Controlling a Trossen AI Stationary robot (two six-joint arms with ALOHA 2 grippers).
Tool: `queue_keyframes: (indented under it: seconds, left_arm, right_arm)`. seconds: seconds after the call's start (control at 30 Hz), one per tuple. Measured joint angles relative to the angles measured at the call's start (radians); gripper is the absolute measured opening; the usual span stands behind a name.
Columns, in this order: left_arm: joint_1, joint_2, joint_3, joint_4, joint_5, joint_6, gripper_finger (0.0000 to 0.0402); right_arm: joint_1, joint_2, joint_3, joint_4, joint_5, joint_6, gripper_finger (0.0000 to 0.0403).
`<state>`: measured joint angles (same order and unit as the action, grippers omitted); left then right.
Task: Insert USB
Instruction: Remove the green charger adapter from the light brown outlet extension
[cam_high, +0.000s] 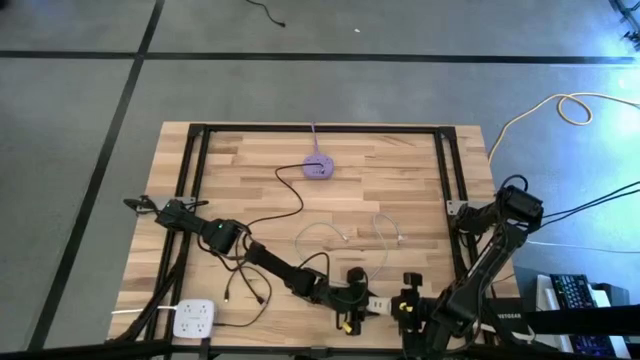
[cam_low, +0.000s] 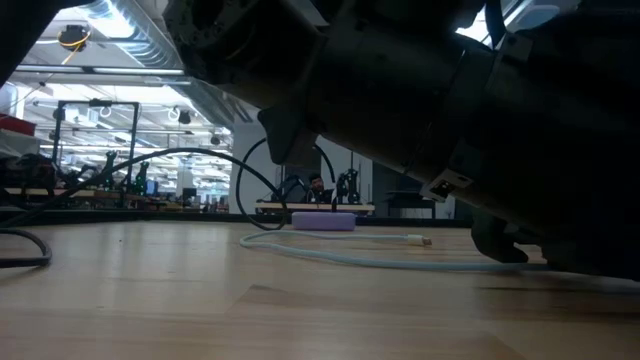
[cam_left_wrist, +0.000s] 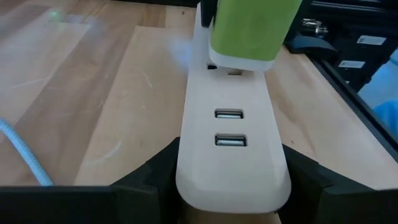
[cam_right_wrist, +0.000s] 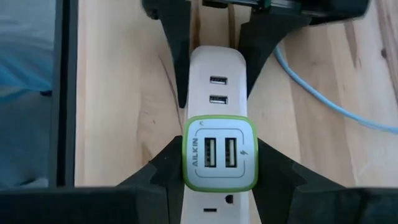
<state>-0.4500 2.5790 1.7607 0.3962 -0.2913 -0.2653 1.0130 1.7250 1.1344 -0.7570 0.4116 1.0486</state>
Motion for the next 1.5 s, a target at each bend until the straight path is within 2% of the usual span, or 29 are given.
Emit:
queue_keyframes:
  seconds: [0.2,0.4,0.57,0.67,0.73,0.93,1.07,1.2,1.43,1.5]
  left_arm:
    - [-0.001,0.0,0.0,-0.008,0.003,0.006,0.017]
    - [-0.002,0.0,0.0,-0.008,0.002,0.008,0.017]
    - [-0.003,0.0,0.0,-0.008,0.0,0.008,0.017]
    - [-0.003,0.0,0.0,-0.006,0.0,0.01,0.017]
    - [-0.003,0.0,0.0,-0.005,0.0,0.01,0.017]
    - [-0.002,0.0,0.0,-0.004,0.001,0.009,0.017]
    - [-0.002,0.0,0.0,-0.005,0.001,0.01,0.017]
    - [-0.002,0.0,0.0,-0.006,0.001,0.011,0.017]
    - [-0.001,0.0,0.0,-0.005,0.0,0.016,0.017]
    - [0.0,0.0,0.0,-0.004,0.001,0.016,0.017]
  right_arm:
    - [0.002,-0.054,-0.001,-0.071,0.026,0.051,0.0118]
    - [0.002,-0.082,0.0,-0.037,0.097,0.03,0.0118]
    - [-0.019,-0.083,-0.016,-0.215,0.123,0.135,0.0118]
    - [-0.022,-0.11,-0.092,-0.245,0.127,0.172,0.0118]
    - [-0.033,-0.173,-0.167,-0.179,0.135,0.177,0.0118]
    - [-0.073,-0.458,-0.482,0.097,0.131,0.184,0.0118]
    - [-0.142,-0.616,-0.634,0.114,0.09,0.236,0.0118]
    - [-0.198,-0.673,-0.693,0.142,0.057,0.201,0.0118]
    - [-0.216,-0.666,-0.694,0.135,0.037,0.125,0.0118]
    - [-0.216,-0.661,-0.694,0.129,0.028,0.126,0.013]
